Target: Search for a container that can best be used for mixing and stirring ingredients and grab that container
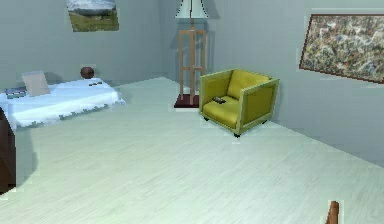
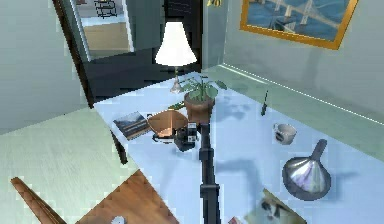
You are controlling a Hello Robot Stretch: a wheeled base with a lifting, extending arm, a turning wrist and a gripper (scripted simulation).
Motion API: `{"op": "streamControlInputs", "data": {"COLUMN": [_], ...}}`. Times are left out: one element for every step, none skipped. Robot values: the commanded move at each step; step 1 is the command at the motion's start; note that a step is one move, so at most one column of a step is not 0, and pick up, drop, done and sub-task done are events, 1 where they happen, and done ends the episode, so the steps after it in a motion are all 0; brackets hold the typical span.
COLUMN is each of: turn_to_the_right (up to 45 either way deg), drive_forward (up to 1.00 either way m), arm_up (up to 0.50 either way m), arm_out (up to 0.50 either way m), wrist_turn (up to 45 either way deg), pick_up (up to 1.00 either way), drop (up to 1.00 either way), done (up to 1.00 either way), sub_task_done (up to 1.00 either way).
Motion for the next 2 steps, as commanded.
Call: {"op": "streamControlInputs", "data": {"turn_to_the_right": [0.0, 0.0], "drive_forward": [0.00, 0.00], "arm_up": [0.10, 0.00], "arm_out": [0.00, 0.00], "wrist_turn": [0.0, 0.0], "pick_up": [0.00, 0.00], "drop": [0.00, 0.00], "done": [0.00, 1.00], "sub_task_done": [0.00, 0.00]}}
